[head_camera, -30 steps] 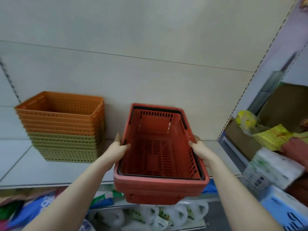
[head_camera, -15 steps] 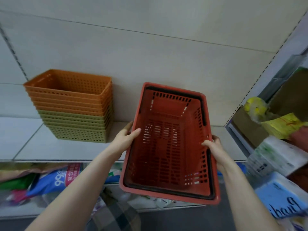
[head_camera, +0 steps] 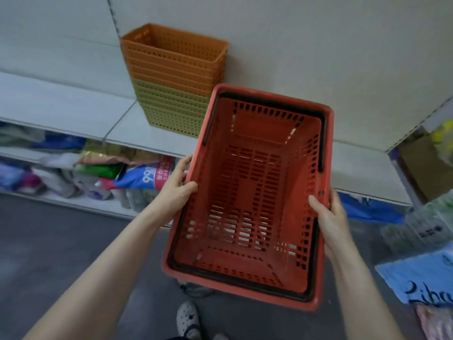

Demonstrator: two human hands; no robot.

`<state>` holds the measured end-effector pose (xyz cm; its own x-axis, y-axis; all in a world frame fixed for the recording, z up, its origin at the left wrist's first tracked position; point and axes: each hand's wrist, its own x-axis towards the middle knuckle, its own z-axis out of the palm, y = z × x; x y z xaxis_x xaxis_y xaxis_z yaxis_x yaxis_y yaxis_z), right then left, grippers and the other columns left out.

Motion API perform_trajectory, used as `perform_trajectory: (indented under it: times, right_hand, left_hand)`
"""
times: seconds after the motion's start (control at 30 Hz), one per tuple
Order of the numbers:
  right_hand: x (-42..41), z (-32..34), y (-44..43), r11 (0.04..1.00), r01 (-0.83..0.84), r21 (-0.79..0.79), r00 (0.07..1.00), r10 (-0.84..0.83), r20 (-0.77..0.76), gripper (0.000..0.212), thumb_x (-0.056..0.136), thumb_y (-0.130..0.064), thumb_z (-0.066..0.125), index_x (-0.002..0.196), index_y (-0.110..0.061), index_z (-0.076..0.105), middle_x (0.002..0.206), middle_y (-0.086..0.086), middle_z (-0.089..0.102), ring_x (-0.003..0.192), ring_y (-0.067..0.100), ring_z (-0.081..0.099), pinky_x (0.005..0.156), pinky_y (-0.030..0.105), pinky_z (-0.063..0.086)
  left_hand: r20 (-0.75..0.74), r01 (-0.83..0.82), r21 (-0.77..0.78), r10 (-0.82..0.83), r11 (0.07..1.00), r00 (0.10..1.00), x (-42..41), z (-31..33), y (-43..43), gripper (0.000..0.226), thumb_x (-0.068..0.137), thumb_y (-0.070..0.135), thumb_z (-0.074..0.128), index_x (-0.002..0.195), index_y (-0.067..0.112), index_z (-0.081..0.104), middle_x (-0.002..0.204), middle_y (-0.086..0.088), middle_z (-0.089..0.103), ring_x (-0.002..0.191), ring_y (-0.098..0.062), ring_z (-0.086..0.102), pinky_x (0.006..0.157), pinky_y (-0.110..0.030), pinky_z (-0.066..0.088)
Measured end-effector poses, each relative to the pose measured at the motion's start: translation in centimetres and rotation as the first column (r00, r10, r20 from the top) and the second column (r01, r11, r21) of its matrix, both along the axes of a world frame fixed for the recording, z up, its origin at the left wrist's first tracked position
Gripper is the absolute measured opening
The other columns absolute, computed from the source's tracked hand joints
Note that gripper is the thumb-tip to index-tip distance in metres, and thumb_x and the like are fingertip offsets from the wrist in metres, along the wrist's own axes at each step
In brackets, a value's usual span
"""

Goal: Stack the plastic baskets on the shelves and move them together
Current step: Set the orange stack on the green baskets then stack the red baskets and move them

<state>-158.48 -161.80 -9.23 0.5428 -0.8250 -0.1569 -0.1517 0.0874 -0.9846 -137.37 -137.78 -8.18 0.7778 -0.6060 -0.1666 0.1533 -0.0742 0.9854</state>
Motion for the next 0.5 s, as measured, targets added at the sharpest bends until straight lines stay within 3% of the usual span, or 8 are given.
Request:
perform_trajectory:
  times: [0.1, 0.27, 0.43, 0.5]
  right_hand:
    - [0.5, -0.4, 2.7, 0.992, -0.128, -0.022, 0.992, 0.128, -0.002, 0.042, 0.096, -0.018, 0.062, 0.136, -0.027, 0.055, 0.109, -0.003, 0.073, 0.096, 0.019, 0.072, 0.092, 0.047, 0.056]
    - [2.6, -0.3, 7.4, 0.944, -0.327, -0.037, 0.945, 0.325, -0.044, 0.057, 0.078, -0.046, 0.069, 0.133, -0.034, 0.057, 0.120, -0.002, 0.071, 0.109, 0.021, 0.068, 0.097, 0.049, 0.054]
    - [6.7, -1.1, 13.2, 0.865, -0.499, 0.056, 0.865, 0.501, -0.028, 0.052, 0.091, -0.029, 0.068, 0.141, -0.031, 0.051, 0.121, 0.003, 0.070, 0.106, 0.022, 0.070, 0.093, 0.051, 0.056]
    - [9.6, -1.1, 17.1, 0.810, -0.581, 0.073, 0.811, 0.585, -0.032, 0.055, 0.090, -0.030, 0.069, 0.142, -0.031, 0.050, 0.124, 0.005, 0.068, 0.106, 0.024, 0.070, 0.089, 0.050, 0.058]
  left_hand:
    - [-0.068, -0.121, 0.007, 0.122, 0.993, 0.990, -2.0, -0.8, 4.8, 0.072, 0.060, 0.001, 0.045, 0.124, 0.035, 0.047, 0.089, -0.007, 0.069, 0.064, -0.023, 0.062, 0.061, -0.034, 0.053]
    - [-0.109, -0.306, 0.084, 0.314, 0.948, 0.943, -5.2, -1.6, 12.9, 0.075, 0.061, 0.001, 0.047, 0.132, 0.026, 0.043, 0.087, -0.013, 0.067, 0.059, -0.021, 0.063, 0.056, -0.032, 0.056]
    - [-0.134, -0.477, 0.110, 0.488, 0.872, 0.862, -6.7, -2.1, 20.3, 0.065, 0.079, -0.014, 0.041, 0.132, 0.023, 0.041, 0.094, -0.019, 0.063, 0.056, -0.021, 0.064, 0.050, -0.033, 0.057]
    - [-0.118, -0.549, 0.123, 0.562, 0.827, 0.819, -6.3, -2.3, 24.5, 0.065, 0.080, -0.015, 0.038, 0.131, 0.025, 0.042, 0.093, -0.018, 0.063, 0.061, -0.027, 0.062, 0.056, -0.037, 0.056]
